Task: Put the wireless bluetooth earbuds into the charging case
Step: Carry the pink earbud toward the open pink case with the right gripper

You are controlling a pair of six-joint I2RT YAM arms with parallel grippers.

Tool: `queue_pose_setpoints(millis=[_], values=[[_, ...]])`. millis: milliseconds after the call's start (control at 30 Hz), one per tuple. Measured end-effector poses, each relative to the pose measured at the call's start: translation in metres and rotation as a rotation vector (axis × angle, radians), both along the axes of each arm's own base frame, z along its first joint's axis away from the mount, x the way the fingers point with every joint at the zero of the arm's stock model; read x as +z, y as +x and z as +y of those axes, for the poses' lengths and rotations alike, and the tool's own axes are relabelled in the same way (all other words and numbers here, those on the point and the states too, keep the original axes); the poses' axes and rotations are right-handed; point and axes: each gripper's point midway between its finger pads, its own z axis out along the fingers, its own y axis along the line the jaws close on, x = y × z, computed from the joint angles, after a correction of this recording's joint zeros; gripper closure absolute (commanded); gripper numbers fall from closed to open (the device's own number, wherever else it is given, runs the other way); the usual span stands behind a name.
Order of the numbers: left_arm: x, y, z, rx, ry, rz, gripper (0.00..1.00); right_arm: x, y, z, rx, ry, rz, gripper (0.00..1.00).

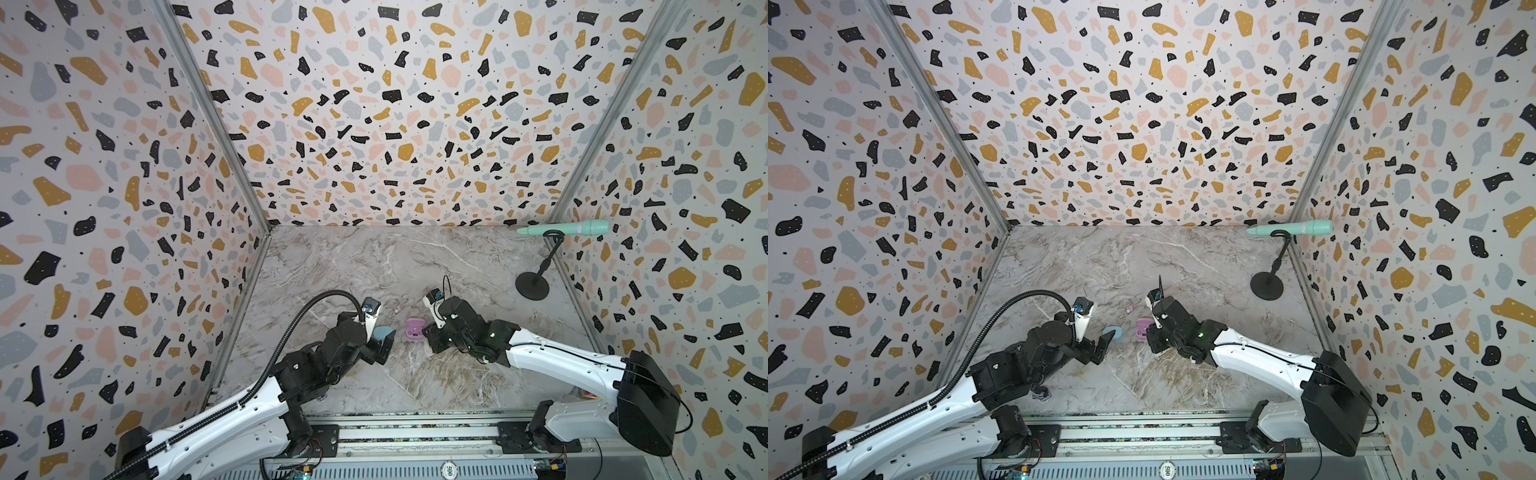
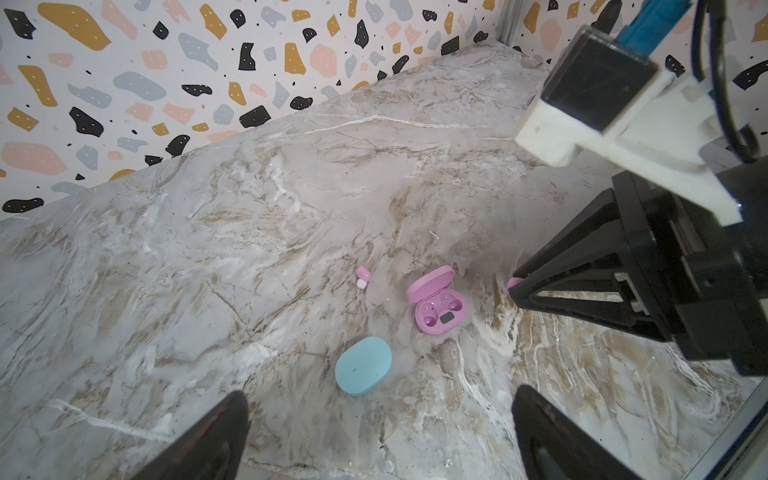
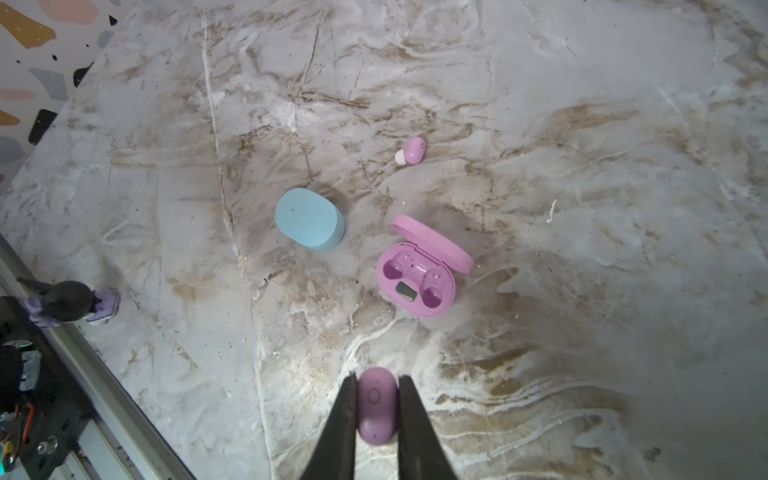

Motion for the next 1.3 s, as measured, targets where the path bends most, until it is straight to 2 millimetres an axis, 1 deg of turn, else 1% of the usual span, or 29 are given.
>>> queue_pose_setpoints(millis=[200, 300, 467, 533, 633, 900, 1133, 1300], values=[[-0.010, -0.001, -0.006, -0.021, 0.020, 0.030, 0.00, -0.001, 0.001, 0.004, 0.011, 0.017, -0.008, 0.83], [-0.014, -0.001, -0.008, -0.030, 0.027, 0.043, 0.00, -0.007, 0.003, 0.009, 0.021, 0.013, -0.007, 0.83], [-0.015, -0.002, -0.008, -0.033, 0.024, 0.043, 0.00, -0.029, 0.007, 0.013, 0.036, -0.023, 0.023, 0.83], [-0.013, -0.003, -0.007, -0.033, 0.019, 0.038, 0.00, -0.040, 0.009, 0.012, 0.041, -0.044, 0.038, 0.83], [-0.011, -0.003, -0.007, -0.033, 0.015, 0.035, 0.00, -0.050, 0.012, 0.011, 0.041, -0.059, 0.054, 0.83], [-0.015, -0.002, -0.008, -0.033, 0.026, 0.043, 0.00, -0.048, 0.027, 0.008, 0.028, -0.034, 0.038, 0.83], [-0.017, -0.002, -0.008, -0.033, 0.031, 0.047, 0.00, -0.063, 0.032, 0.010, 0.044, -0.063, 0.053, 0.83], [-0.018, -0.002, -0.009, -0.034, 0.033, 0.049, 0.00, -0.066, 0.036, 0.011, 0.049, -0.072, 0.051, 0.83]])
